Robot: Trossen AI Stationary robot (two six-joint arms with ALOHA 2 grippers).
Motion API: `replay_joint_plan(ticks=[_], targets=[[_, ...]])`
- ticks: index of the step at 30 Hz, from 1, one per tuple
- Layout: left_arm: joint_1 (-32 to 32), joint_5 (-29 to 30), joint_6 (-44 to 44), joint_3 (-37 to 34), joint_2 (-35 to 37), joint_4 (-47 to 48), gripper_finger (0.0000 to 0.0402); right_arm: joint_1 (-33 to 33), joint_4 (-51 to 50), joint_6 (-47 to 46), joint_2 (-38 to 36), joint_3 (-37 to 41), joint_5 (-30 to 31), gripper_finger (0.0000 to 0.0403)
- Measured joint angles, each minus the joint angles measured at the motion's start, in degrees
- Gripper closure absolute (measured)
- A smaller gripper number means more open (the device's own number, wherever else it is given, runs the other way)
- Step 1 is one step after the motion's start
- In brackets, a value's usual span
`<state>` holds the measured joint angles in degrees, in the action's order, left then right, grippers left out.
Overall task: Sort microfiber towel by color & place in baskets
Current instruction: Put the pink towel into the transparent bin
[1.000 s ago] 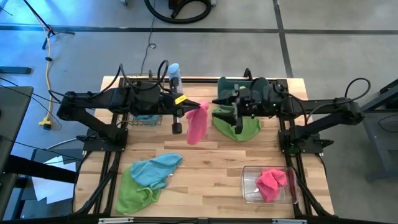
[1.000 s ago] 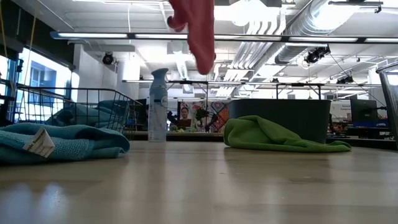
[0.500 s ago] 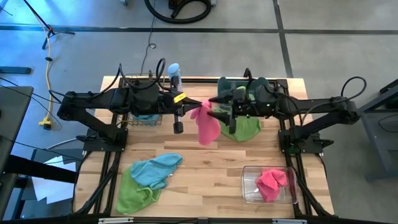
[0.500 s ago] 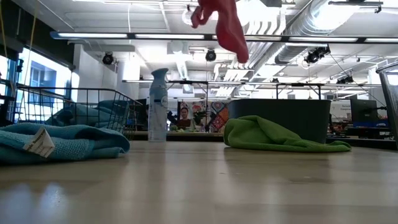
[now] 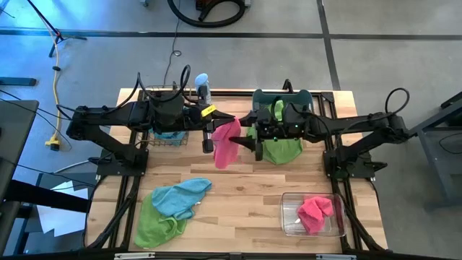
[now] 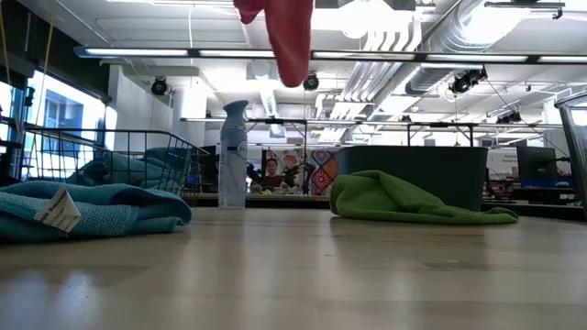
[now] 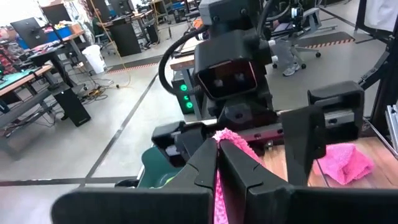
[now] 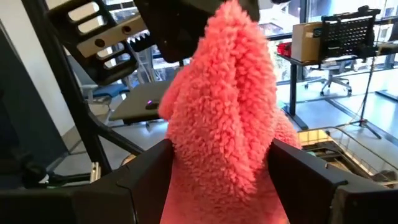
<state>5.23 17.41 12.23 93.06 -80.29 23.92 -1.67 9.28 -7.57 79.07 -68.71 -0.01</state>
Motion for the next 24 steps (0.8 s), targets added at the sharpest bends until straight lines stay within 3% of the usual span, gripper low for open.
replay_joint_plan(ticks=[6, 9, 11, 15, 16, 24], targets=[[0.0, 0.0, 0.0, 0.0, 0.0, -0.2, 0.0401, 0.0, 0.8, -1.6, 1.3, 0.0, -0.7, 0.0153], [0.0, 0.0, 0.0, 0.0, -0.4, -0.7, 0.0401, 0.0, 0.9, -1.8, 1.3, 0.0, -0.7, 0.018], [0.0, 0.0, 0.0, 0.0, -0.6, -1.1, 0.0401, 0.0, 0.4, -2.8, 1.3, 0.0, -0.5, 0.0225], [0.0, 1.5, -0.6, 0.1, -0.9, -1.2, 0.0401, 0.0, -0.6, -4.3, 1.3, 0.0, -0.3, 0.0368], [0.0, 2.4, -1.0, 0.1, -0.9, -1.2, 0.0399, 0.0, -1.0, -4.8, 1.3, 0.0, -0.3, 0.0384], [0.1, 6.7, -1.1, 0.1, -0.3, -1.0, 0.0338, 0.3, -7.4, -5.4, -0.4, 0.1, -0.3, 0.0398]])
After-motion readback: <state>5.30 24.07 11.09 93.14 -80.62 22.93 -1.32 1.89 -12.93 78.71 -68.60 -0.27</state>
